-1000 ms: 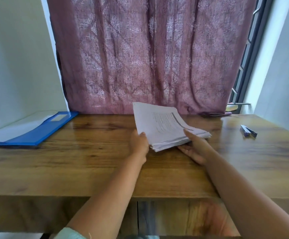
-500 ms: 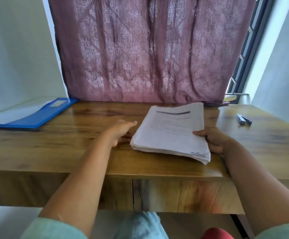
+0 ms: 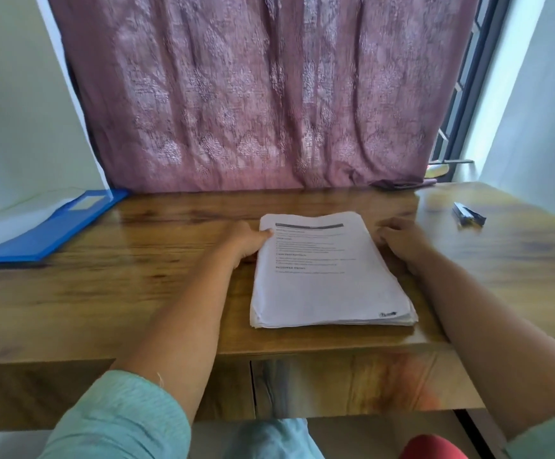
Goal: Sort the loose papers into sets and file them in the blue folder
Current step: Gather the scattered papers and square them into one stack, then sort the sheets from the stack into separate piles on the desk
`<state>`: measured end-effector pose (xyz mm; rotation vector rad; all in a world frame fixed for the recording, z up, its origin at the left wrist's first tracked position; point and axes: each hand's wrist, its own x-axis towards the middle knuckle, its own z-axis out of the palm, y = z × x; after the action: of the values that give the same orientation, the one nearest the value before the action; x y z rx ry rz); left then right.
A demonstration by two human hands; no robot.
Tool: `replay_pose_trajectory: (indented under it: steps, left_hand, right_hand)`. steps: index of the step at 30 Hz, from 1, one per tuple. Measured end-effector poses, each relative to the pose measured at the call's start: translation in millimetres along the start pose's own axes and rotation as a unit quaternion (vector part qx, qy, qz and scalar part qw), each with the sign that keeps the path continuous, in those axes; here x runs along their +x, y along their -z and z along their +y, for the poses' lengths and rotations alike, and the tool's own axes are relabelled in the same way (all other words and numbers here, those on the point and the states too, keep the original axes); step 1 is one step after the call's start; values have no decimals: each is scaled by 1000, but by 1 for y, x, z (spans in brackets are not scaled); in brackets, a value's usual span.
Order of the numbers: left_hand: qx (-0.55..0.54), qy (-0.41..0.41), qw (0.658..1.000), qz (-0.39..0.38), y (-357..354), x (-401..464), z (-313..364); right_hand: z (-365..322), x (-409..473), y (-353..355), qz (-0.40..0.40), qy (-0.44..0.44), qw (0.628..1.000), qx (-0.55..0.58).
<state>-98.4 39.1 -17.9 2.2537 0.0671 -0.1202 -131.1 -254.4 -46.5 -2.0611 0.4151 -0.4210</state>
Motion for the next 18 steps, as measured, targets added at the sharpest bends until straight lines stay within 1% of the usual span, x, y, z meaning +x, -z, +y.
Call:
replay_pose_trajectory:
  steps: [2,3,6,8,10,12,15,18]
  left_hand:
    - [-31,-11,998,55,-6,5,-4]
    - [-41,-19,997,62,-6,7,-5]
    - [-8,-56,996,67,-7,19,-10]
    - [-12,-80,995,60,-9,24,-11]
    - [-38,-104,993,44,-13,29,-12]
    - [-26,-122,991,38,-13,33,-12]
    - [-22,-121,992,13,-11,42,-16]
    - [-8,-118,993,2,-10,45,-17]
  right_hand:
    - [-2,9,-2,-2,-2,1000,-4]
    - [-5,12,-3,-14,-4,1000,-14]
    - [-14,23,-6,-68,-32,994,-78]
    - [-19,29,-11,-80,-31,991,-99]
    - [-20,37,-16,-70,-2,992,-109]
    - [-21,42,-15,-41,40,989,-137]
    - [-20,47,-8,6,78,987,-140]
    - [-23,46,-5,19,127,975,-182]
